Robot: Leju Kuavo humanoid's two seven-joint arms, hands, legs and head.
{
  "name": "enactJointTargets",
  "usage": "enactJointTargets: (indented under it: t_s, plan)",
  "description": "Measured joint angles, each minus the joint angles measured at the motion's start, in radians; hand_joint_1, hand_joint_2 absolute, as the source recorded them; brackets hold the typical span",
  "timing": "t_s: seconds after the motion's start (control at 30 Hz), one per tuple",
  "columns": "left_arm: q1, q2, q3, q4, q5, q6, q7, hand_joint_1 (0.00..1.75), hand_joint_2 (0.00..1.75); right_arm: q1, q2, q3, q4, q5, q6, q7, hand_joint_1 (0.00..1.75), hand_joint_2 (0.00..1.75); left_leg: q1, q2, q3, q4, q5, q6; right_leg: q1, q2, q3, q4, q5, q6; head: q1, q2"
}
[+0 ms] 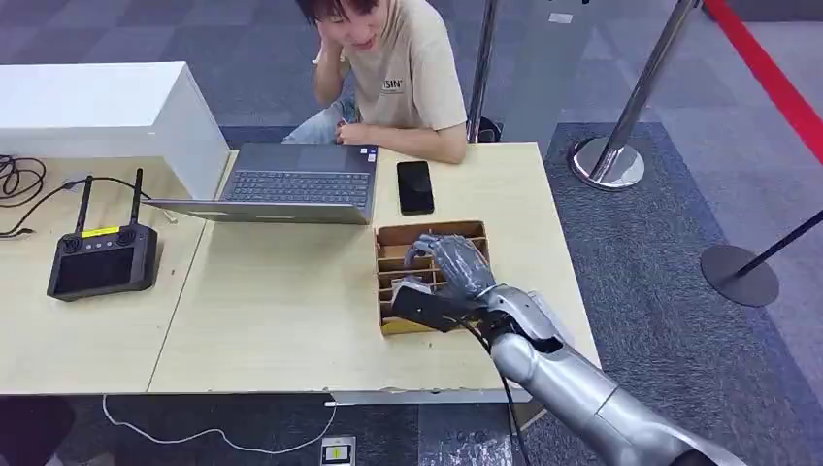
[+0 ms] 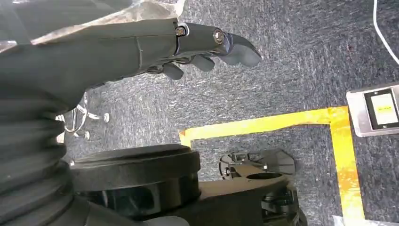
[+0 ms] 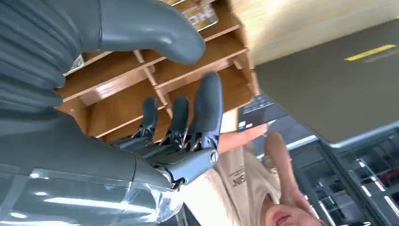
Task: Pass the card to the sensor for recognition and then transmit it.
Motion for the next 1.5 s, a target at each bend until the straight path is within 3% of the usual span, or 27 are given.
enactJointTargets:
  t_s: [0.1,0.17,0.27,0.47,0.8,0.9,1.5]
  plan:
    - [0.0,0.0,0.0,0.0,0.0,0.0,0.0,0.0,1.75,-0.005,0.0,0.006,0.016,0.025,-0.001,0.014,0.68,1.75,0.0,0.0,0.0,0.0,0.0,0.0,0.0,0.0,0.0,0.0,0.0,0.0,0.0,0.0]
    - [0.0,0.0,0.0,0.0,0.0,0.0,0.0,0.0,1.75,-0.009,0.001,0.008,0.025,0.027,-0.001,0.017,0.84,1.75,0.0,0.0,0.0,0.0,0.0,0.0,0.0,0.0,0.0,0.0,0.0,0.0,0.0,0.0]
    - [0.0,0.0,0.0,0.0,0.0,0.0,0.0,0.0,1.75,-0.015,0.001,0.014,0.037,0.027,-0.001,0.017,0.79,1.75,0.0,0.0,0.0,0.0,0.0,0.0,0.0,0.0,0.0,0.0,0.0,0.0,0.0,0.0]
    - [0.0,0.0,0.0,0.0,0.0,0.0,0.003,0.0,1.75,-0.017,0.004,0.016,0.06,0.027,-0.002,0.017,0.93,1.75,0.0,0.0,0.0,0.0,0.0,0.0,0.0,0.0,0.0,0.0,0.0,0.0,0.0,0.0]
    - [0.0,0.0,0.0,0.0,0.003,0.0,0.003,0.0,1.75,-0.018,0.008,0.017,0.086,0.027,-0.003,0.017,0.93,1.75,0.0,0.0,0.0,0.0,0.0,0.0,0.0,0.0,0.0,0.0,0.0,0.0,0.0,0.0]
    - [0.0,0.0,0.0,0.0,0.003,0.0,0.003,0.0,1.75,-0.019,0.009,0.017,0.093,0.027,-0.004,0.017,1.06,1.75,0.0,0.0,0.0,0.0,0.0,0.0,0.0,0.0,0.0,0.0,0.0,0.0,0.0,0.0]
    - [0.0,0.0,0.0,0.0,0.006,0.001,0.003,0.0,1.75,-0.026,0.017,0.027,0.118,0.093,-0.008,0.038,1.08,1.75,0.0,0.0,0.0,0.0,0.0,0.0,0.0,0.0,0.0,0.0,0.0,0.0,0.0,0.0]
